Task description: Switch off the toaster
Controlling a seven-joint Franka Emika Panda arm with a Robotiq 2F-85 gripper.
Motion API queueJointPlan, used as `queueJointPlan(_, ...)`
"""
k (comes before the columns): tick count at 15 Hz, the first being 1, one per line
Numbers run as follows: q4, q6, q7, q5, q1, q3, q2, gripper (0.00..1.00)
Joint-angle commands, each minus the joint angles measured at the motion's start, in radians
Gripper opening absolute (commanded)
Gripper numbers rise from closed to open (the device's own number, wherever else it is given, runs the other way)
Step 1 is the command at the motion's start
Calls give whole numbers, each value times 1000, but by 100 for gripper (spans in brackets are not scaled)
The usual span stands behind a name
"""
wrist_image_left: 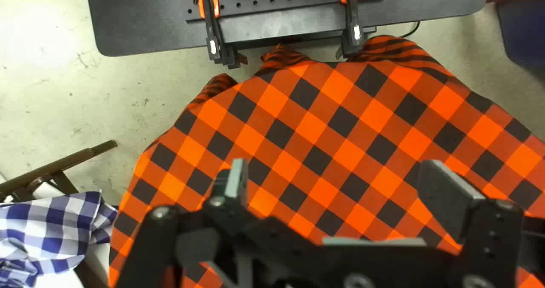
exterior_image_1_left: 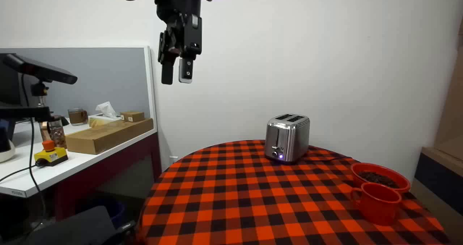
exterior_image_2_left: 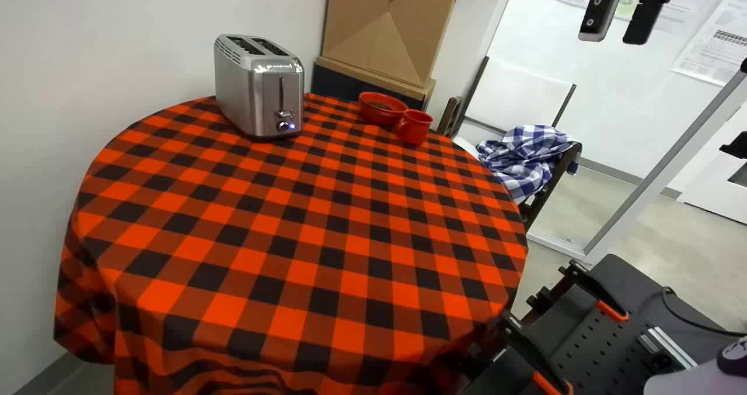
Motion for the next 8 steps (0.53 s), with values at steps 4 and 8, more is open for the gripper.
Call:
queueJointPlan(4, 1, -2, 2, -3, 6, -5, 1, 100)
queueJointPlan(8, 27, 105, -31, -73, -2, 9, 107, 100)
